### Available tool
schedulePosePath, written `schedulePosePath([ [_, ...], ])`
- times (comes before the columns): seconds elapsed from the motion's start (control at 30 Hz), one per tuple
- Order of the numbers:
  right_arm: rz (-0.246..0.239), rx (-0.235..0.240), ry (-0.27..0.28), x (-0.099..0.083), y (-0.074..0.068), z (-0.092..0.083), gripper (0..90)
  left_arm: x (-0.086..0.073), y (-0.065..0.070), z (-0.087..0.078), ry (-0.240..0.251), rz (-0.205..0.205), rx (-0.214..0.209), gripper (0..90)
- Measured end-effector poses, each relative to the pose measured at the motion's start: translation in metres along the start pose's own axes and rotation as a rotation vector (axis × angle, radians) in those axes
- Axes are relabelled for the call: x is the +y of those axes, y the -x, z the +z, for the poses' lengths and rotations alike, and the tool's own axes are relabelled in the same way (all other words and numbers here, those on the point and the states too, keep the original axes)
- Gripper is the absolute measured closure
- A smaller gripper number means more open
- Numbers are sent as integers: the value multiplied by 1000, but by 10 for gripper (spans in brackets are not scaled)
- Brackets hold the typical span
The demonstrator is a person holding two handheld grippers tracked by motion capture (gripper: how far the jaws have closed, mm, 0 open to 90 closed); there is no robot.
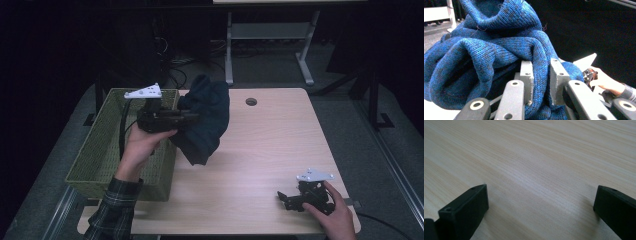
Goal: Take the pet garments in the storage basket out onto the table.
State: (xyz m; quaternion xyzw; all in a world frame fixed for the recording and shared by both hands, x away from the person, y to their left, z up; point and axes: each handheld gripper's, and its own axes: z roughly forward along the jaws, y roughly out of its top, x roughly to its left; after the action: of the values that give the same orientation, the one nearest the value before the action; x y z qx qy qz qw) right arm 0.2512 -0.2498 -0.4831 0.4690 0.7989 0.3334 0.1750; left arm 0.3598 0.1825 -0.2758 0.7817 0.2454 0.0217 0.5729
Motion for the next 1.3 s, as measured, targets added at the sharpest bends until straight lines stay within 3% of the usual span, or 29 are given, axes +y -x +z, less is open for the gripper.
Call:
schedulePosePath([
  [0.5, -3, -1, 1, 0, 0, 0, 0, -11, 11, 58, -76, 15, -29, 752],
  [1.1, -4, 0, 2, 0, 0, 0, 0, -54, 12, 137, -216, -9, -34, 751],
  [1.3, -2, -1, 0, 0, 0, 0, 0, -76, 16, 170, -289, 16, -49, 751],
])
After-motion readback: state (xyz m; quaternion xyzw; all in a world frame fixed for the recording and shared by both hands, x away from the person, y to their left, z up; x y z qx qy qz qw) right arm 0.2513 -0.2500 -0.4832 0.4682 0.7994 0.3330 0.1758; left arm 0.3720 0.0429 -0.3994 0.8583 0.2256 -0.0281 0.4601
